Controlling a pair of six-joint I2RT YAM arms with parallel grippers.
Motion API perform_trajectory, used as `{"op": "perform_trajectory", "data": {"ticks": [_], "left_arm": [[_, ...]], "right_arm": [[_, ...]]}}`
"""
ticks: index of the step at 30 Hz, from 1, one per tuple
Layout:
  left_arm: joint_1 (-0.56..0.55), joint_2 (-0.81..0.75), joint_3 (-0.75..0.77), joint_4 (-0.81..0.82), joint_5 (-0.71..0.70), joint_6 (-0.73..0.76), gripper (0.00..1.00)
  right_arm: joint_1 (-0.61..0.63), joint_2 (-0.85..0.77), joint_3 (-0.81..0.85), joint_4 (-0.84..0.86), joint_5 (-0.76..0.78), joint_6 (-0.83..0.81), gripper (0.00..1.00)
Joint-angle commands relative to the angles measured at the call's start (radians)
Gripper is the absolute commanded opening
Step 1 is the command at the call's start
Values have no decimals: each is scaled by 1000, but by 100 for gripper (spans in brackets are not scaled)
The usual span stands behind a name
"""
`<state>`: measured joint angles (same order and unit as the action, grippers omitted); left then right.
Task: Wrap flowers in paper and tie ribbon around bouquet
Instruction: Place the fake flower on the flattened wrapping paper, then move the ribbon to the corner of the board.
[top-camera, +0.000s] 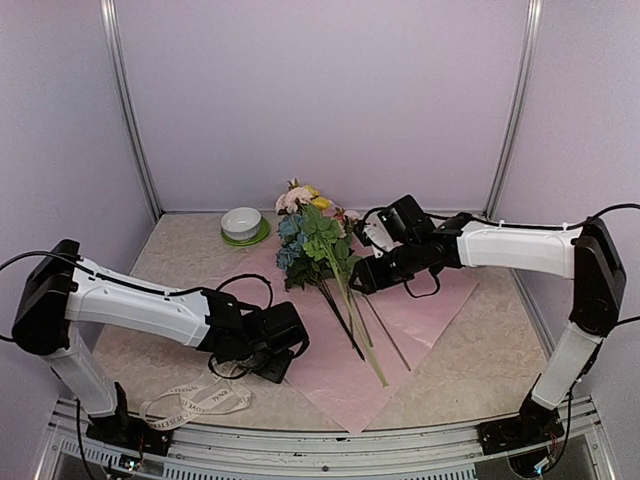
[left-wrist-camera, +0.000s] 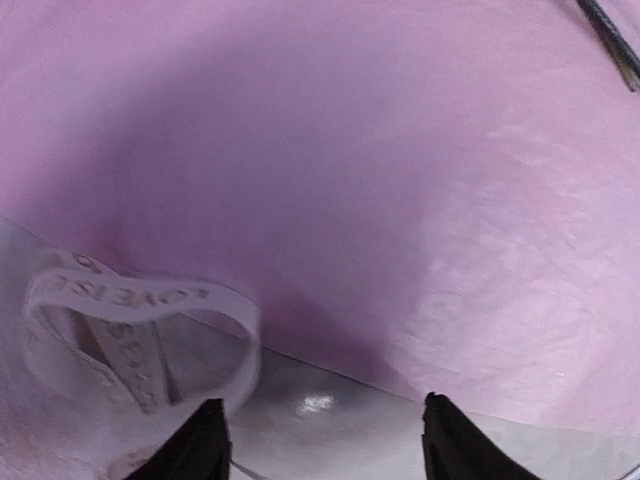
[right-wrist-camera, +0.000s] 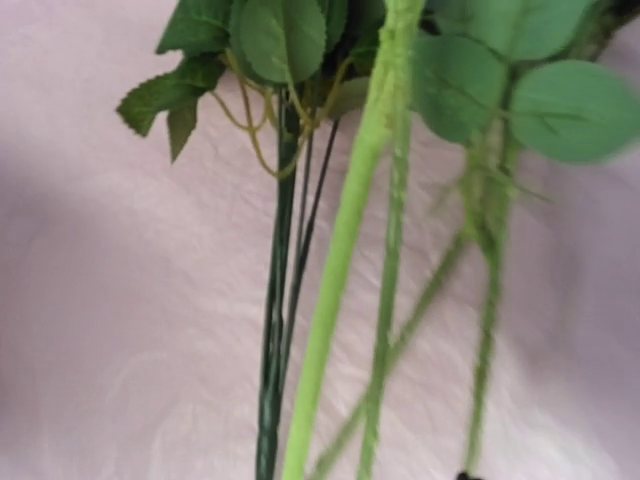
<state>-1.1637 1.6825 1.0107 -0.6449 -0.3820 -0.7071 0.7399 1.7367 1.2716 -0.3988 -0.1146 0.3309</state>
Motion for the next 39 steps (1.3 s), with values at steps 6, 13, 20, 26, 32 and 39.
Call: {"op": "perform_trajectory", "data": {"ticks": [6,13,20,26,32,39], "left_arm": [[-22,-57,-126,-40,190,-148,26],[102,-133,-331,38,313,-200,27],[407,-96,-279,-33,53,-119,31],[654,21,-142,-19,-128,20,30],[949,131,14,37,-272,111,24],[861,83,275,-28,-378,174,48]], "right_arm": [[-42,-125,-112,-70,31,-16,56],[-49,-129,-122,-80,40,-29,56],[-53,-142,-108,-77,52,-42,57],[-69,-157,-140,-76,61,-54,57],[-121,-135,-185,-51,15,-78,57],[-126,-115,-253,-25,-78,-104,48]]}}
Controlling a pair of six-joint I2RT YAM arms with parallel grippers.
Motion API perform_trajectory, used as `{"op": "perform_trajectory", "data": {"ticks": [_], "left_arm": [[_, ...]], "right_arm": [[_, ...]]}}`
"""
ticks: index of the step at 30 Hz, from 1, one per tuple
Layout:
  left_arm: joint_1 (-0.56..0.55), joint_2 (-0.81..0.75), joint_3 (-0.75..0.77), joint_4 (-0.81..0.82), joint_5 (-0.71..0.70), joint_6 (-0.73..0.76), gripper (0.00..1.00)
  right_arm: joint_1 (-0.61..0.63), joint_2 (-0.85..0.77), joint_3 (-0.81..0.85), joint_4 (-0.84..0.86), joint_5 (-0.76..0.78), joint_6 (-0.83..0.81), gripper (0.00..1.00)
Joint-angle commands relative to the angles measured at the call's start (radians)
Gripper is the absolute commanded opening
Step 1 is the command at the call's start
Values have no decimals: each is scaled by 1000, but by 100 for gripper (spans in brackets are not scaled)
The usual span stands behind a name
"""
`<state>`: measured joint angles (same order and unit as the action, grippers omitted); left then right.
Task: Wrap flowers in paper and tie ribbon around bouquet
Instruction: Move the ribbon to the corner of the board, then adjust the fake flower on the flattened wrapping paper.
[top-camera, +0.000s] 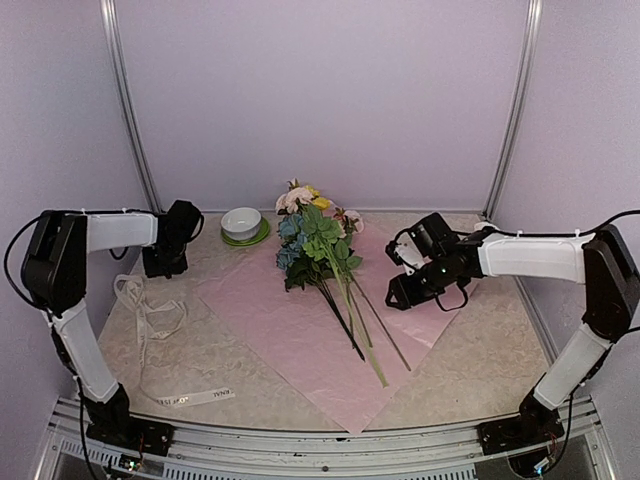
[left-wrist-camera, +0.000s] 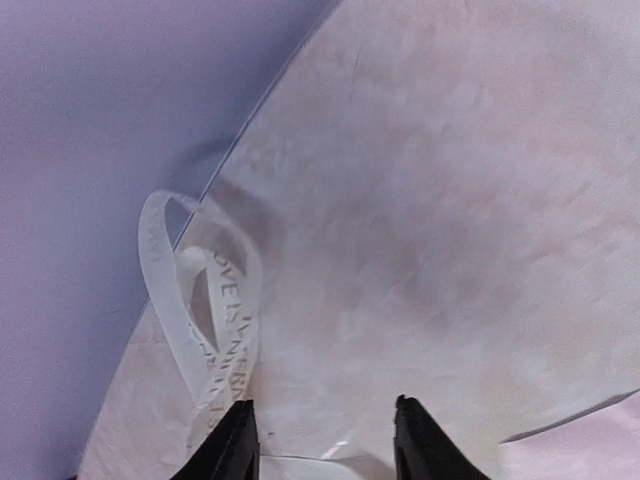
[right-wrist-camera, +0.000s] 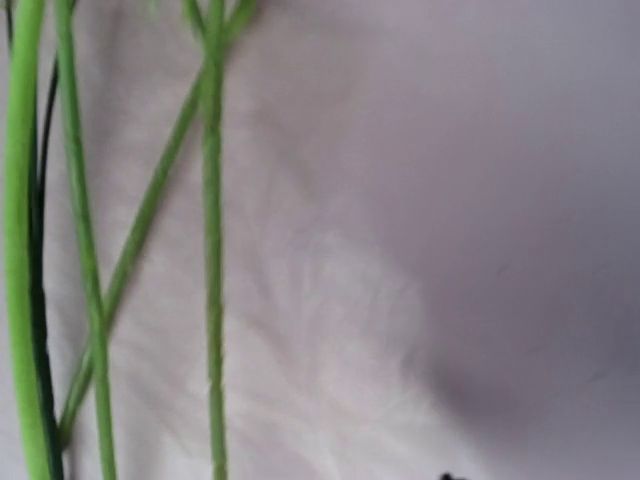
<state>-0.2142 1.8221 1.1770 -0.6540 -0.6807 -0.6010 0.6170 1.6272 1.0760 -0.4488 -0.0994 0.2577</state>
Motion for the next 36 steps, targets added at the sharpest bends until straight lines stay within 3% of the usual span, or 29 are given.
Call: {"op": "perform_trajectory", "data": {"ticks": [1,2,6,9,14,19,27,36], "left_arm": [[-111,-65,125,-35,-99,64,58],[-133,-71,137,-57,-122,47,68],[-225,-131,132,-107,-156,-28,90],[-327,-175,100,-114,-142,-53,97],[-464,-145,19,-57,-61,-81,97],[-573,16,13,-16,-43,-125,95],[-690,264,61,-29,-53,-138,96],[-700,240,4,42,-28,-121,96]], "right_arm": [[-3,-10,-74,43,-145,-47,48],[-2,-5,-76,52,-195,-65,48],[1,71,-61,104,-228,-67,45],[1,139,-21,108,-221,-51,41],[1,192,-1,151,-224,-15,33],[1,173,-10,205,-175,61,0],[8,131,-117,459,-263,286,0],[53,228,-96,624,-232,421,0]]}}
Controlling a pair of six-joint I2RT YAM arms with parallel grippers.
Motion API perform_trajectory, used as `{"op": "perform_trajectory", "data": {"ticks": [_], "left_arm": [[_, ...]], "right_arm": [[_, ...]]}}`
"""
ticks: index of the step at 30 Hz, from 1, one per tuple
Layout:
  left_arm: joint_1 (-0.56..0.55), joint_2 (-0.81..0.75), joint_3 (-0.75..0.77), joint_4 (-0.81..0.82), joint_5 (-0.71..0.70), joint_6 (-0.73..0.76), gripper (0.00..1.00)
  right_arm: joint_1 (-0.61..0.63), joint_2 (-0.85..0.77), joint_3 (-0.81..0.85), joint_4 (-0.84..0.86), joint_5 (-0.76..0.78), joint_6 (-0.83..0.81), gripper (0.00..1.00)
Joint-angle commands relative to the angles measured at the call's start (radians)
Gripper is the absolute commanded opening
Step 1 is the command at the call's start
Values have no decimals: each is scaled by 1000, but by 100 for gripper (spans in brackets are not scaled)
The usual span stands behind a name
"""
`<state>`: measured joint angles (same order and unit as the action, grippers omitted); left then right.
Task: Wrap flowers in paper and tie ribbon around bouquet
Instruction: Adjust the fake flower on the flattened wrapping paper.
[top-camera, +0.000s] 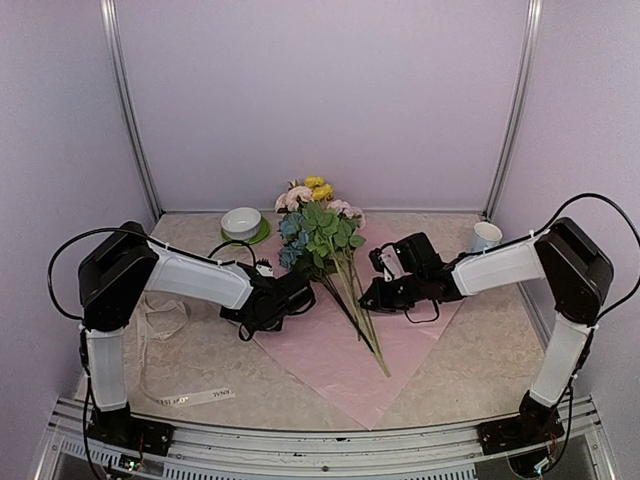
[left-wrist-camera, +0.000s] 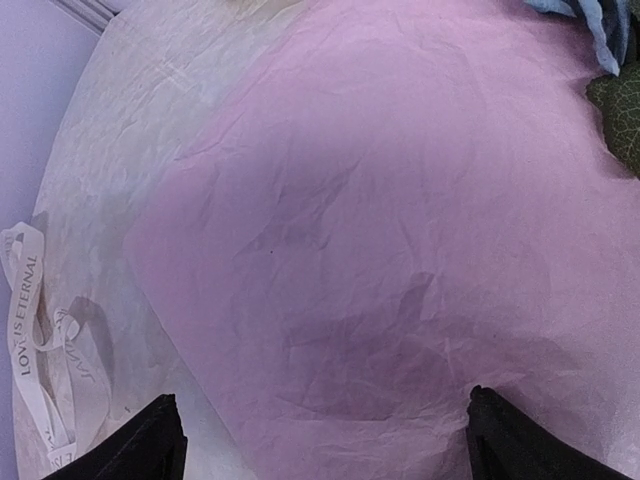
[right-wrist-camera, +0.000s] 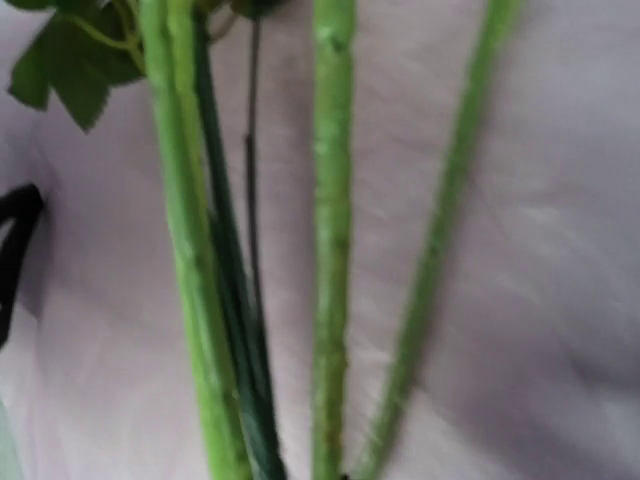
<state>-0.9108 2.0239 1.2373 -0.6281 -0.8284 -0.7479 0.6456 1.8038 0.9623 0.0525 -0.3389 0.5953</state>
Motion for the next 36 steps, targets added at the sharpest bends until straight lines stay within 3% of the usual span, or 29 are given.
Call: {"op": "perform_trajectory", "data": {"ticks": [1,7,14,17,25,31,36], "left_arm": [[-2,33,-58,20,119,30,96],[3,38,-50,10,96,45,96],[3,26,-62,6,72,52,96],[3,17,-66,1,57,51,97],[-7,-4,-92,21,56,60,97],[-33,-11,-104,20,50,55,97],[-52,-11,-111,20,43,49,97]], "right_arm": [[27,61,25,121,4,87,0],[37,78,35,89,17,83,13],[37,-57,33,-82,172,-38,34],[36,-135,1,-154,224,-70,38],[87,-212,-127,-241,220,-50,28],[144,-161,-156,-235,275,-8,17],[206,-102,-133,-180,218,5,11]]}}
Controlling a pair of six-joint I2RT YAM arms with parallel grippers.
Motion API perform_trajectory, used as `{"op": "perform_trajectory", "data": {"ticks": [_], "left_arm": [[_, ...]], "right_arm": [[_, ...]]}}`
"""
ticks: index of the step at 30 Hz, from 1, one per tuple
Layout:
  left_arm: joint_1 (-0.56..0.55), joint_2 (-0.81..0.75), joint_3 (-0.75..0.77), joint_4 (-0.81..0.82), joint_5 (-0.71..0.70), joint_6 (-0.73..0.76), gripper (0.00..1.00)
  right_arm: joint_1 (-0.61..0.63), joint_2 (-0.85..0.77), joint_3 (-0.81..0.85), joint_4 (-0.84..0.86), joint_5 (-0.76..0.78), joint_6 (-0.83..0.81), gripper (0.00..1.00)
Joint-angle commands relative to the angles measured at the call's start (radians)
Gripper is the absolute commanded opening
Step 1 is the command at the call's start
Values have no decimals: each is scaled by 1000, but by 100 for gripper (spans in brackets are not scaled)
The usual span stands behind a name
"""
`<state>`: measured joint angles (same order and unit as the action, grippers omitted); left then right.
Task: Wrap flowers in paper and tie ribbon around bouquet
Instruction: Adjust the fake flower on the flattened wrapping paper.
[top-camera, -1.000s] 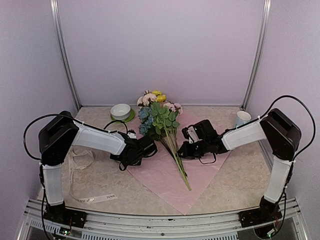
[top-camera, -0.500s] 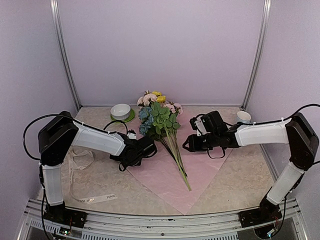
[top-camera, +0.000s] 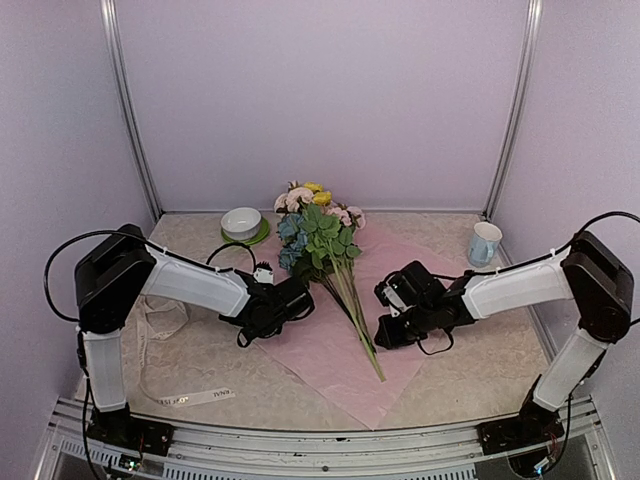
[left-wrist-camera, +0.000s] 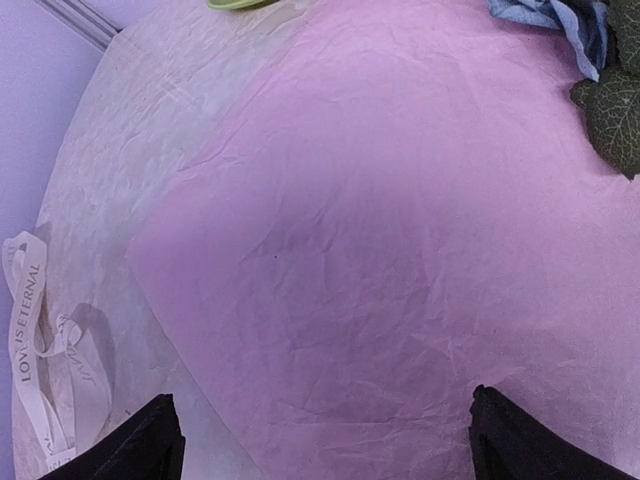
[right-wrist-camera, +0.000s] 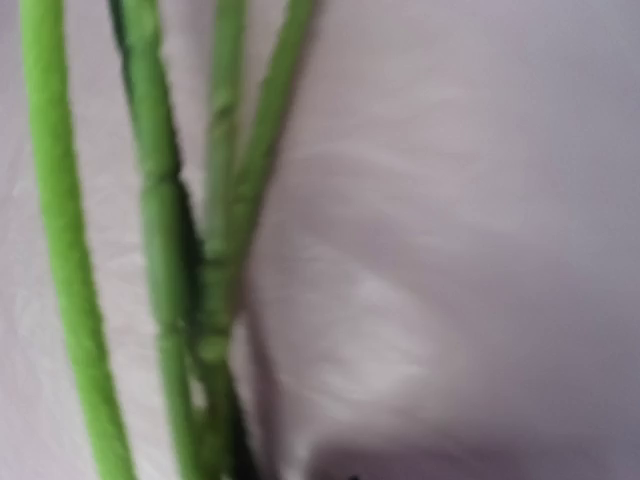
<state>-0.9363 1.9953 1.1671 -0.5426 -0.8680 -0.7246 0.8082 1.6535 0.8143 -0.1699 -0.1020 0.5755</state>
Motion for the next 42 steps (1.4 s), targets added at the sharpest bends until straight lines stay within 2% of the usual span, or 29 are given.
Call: {"op": "perform_trajectory", "data": {"ticks": [1,8,14,20,24,27,31,35,38,42], "left_arm": [[-27,20,-43,-66,82,23,97],[-29,3,-72,-62,75,9,98],[-30,-33,-69,-90,46,8,98],[-31,-90,-41,-151,7,13,99],[-32,-120,-25,-156,19,31,99],[-33,-114,4,-169,23,34,99],[-17,-56,103,-168,47,102,99],[67,30,257,-139,90,182,99],[125,90,348,-85,136,231,99],[141,175,439,-18,174,322,98]], "right_arm": [[56,65,26,54,-39,25,11],[79,115,59,138,-152,65,9],[80,46,41,98,-95,63,9],[45,-46,76,-14,11,-13,10],[-35,-6,129,-33,1,-74,10],[-53,69,193,-54,57,-125,10],[-54,182,296,-89,22,-203,9],[-56,236,365,-107,-3,-243,8],[-63,268,387,-128,-28,-267,8],[-79,291,396,-125,-72,-273,8]]}}
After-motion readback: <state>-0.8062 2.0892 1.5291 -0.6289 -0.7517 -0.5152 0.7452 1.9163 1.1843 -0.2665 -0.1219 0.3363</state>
